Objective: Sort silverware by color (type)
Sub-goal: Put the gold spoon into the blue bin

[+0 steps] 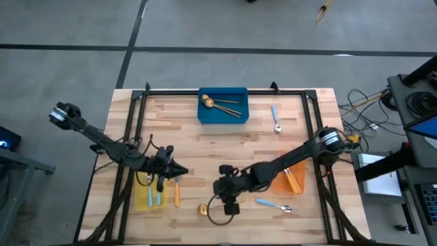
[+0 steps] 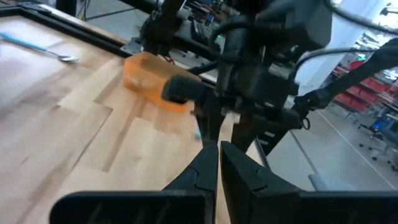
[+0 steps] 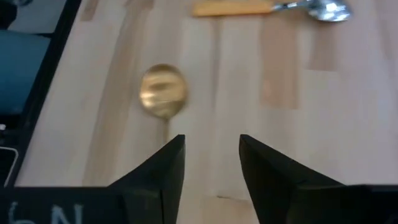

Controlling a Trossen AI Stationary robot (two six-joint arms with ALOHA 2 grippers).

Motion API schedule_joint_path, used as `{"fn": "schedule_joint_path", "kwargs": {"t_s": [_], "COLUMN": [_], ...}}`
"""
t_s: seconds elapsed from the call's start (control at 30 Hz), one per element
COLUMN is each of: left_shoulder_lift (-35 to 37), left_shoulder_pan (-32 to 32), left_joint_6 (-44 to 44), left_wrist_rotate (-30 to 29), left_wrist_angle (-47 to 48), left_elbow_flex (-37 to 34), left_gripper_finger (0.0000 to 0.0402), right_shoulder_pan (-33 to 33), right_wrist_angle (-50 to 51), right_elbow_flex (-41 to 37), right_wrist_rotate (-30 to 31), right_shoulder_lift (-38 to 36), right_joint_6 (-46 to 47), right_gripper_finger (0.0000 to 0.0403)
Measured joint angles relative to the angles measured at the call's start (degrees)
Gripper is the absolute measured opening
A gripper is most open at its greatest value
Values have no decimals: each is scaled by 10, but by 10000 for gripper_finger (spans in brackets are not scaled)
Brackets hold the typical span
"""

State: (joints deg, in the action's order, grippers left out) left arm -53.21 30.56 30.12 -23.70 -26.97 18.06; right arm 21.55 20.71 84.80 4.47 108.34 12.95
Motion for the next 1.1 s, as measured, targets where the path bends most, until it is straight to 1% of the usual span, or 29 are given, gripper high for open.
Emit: {"fn": "schedule_joint_path", "kwargs": {"t_s": [0.2, 0.33, 0.47, 0.7, 0.9, 1.1], "left_shoulder_lift": [-60, -103, -150, -227, -274, -294], "left_shoulder_pan": [52, 72, 85, 93, 94, 94], "left_joint_6": [-5, -6, -20, -26, -26, -26], "left_wrist_rotate": [-57, -69, -70, -70, -70, -70], "left_wrist_angle": [-75, -140, -211, -320, -371, -391], "left_elbow_flex": [0, 0, 0, 0, 0, 0], "left_gripper_finger": [0, 0, 0, 0, 0, 0], "right_shoulder_pan": [31, 46, 54, 55, 55, 55], "right_wrist_angle": [3, 3, 25, 29, 24, 20], "right_elbow_flex": [36, 54, 60, 60, 60, 61], "right_wrist_rotate": [1, 25, 61, 62, 63, 73], "right_shoulder_lift": [61, 89, 108, 126, 144, 155], "right_joint_6": [5, 5, 6, 23, 28, 29], "right_gripper_finger": [148, 140, 135, 134, 134, 134]}}
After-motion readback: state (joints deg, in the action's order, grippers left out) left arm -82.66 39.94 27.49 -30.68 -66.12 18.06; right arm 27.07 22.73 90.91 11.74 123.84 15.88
